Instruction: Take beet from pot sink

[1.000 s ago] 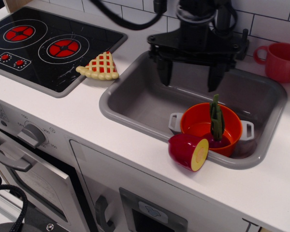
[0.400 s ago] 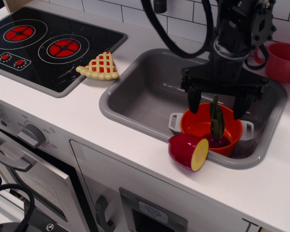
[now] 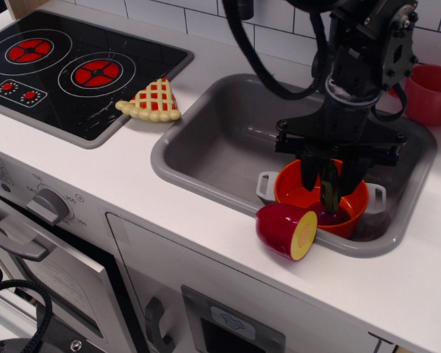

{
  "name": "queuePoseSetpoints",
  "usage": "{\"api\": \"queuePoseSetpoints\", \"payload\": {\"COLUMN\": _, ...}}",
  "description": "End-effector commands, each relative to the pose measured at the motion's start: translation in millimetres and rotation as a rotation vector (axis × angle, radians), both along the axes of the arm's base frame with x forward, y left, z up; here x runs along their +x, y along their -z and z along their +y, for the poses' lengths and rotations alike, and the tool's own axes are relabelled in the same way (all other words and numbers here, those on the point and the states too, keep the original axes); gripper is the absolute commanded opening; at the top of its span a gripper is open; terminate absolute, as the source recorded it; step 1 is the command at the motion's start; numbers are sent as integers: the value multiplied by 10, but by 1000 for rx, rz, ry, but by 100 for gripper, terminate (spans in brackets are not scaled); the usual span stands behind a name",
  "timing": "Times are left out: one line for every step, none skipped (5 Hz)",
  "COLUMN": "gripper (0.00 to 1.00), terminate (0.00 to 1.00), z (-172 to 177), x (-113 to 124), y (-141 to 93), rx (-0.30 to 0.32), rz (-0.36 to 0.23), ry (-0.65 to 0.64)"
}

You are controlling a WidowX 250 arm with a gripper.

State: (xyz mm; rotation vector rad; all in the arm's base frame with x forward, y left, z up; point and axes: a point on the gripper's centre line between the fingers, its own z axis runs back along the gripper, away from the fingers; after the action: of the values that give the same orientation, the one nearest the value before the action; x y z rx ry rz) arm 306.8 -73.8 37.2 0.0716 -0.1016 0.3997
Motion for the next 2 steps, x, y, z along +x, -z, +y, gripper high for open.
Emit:
{"api": "queuePoseSetpoints", "payload": {"gripper": 0, "terminate": 0, "z": -30, "x": 79, "y": -169, "rx": -35, "rz": -54, "ry": 5}}
{"api": "queuePoseSetpoints", "payload": {"gripper": 0, "terminate": 0, "z": -28, "x": 102, "y": -327, "rx": -70, "rz": -70, "ry": -21}}
